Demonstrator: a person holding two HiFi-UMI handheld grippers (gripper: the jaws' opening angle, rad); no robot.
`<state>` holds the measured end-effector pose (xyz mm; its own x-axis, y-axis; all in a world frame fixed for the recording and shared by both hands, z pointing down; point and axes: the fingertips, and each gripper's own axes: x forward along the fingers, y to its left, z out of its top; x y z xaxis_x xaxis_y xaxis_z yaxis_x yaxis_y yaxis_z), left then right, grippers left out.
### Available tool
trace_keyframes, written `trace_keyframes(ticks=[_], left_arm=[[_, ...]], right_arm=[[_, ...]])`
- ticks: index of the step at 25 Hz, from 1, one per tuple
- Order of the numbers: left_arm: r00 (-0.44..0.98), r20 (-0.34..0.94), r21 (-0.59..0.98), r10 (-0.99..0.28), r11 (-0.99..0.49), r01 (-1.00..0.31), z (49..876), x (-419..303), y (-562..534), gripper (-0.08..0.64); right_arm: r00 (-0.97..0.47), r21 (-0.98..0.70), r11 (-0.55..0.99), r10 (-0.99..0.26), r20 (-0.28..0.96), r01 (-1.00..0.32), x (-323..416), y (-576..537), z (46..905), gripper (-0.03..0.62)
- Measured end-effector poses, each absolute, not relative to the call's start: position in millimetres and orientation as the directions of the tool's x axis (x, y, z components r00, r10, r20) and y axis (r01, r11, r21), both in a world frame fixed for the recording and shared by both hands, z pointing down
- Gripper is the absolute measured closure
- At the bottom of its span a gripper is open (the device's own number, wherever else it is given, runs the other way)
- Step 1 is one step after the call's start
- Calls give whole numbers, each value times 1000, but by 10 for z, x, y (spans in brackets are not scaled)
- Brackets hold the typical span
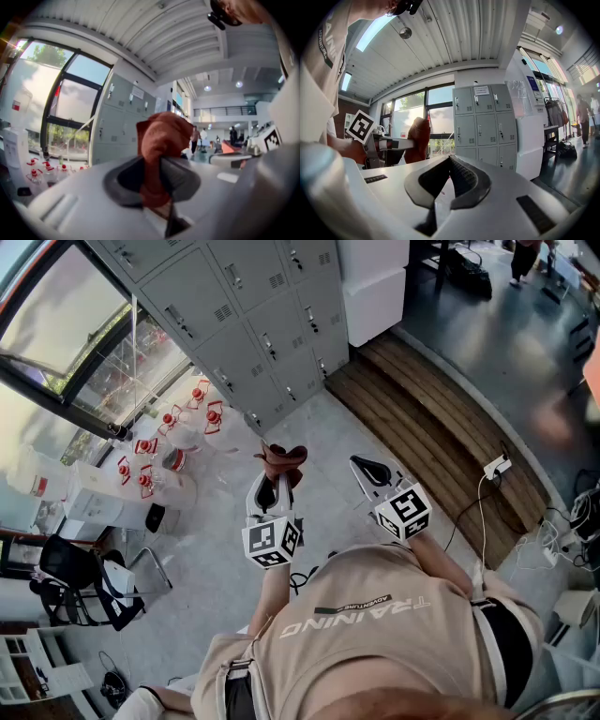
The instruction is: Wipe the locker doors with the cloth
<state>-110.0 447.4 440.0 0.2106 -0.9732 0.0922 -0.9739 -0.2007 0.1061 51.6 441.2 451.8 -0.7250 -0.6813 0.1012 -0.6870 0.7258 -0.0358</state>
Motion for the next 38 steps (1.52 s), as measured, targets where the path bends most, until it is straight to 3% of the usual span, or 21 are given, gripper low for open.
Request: trace_keyframes(ticks=[20, 38], left_arm=[[194, 92, 96, -977, -185, -978, 4442, -1324, 4334, 476], [275, 165, 131, -947, -255, -958, 4806, -1626, 4191, 476]], right_arm=[[-713, -31, 715, -690, 125, -698, 409, 4265, 4611, 578], [-659, -69, 663, -719, 219, -746, 96, 4223, 4993, 578]])
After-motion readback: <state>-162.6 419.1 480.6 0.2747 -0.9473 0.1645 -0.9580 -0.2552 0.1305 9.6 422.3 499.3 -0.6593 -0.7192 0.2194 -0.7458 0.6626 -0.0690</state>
